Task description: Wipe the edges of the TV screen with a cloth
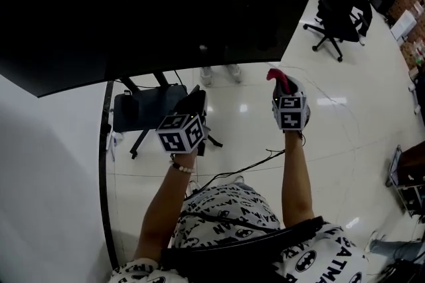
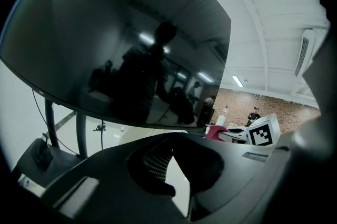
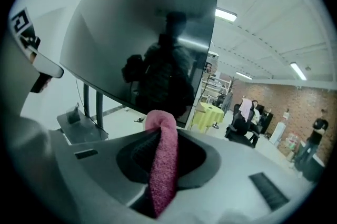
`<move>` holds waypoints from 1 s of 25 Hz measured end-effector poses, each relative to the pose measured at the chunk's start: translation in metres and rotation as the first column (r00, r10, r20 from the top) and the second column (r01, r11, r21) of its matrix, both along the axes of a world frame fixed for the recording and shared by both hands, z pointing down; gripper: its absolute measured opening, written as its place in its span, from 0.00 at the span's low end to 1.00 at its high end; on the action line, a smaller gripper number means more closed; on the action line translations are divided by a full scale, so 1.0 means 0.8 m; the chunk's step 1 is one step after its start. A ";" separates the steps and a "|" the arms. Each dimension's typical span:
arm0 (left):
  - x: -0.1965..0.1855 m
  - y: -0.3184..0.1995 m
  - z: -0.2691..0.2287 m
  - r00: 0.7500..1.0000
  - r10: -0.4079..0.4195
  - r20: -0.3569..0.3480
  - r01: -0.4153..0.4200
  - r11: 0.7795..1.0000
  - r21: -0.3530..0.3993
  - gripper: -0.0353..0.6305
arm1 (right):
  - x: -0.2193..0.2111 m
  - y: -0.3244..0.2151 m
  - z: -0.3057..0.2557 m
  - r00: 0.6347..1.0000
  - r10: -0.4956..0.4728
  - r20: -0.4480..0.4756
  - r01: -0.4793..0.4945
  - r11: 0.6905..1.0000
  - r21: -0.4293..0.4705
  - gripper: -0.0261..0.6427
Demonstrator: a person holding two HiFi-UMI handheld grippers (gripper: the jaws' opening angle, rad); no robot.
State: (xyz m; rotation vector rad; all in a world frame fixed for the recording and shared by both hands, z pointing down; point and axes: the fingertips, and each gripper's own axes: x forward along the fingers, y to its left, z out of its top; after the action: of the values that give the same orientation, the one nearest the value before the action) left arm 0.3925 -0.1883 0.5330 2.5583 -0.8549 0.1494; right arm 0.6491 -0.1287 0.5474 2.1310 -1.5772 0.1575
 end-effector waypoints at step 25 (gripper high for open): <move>-0.029 0.023 -0.006 0.996 0.092 -0.013 -0.092 0.995 0.027 0.04 | -0.136 0.037 -0.007 0.953 -0.061 0.296 0.027 0.993 0.118 0.14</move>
State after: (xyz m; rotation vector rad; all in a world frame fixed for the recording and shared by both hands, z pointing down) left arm 0.3689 -0.1698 0.5281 2.6210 -0.7384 0.1488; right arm 0.5403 -0.0988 0.5415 2.2383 -1.8409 0.4025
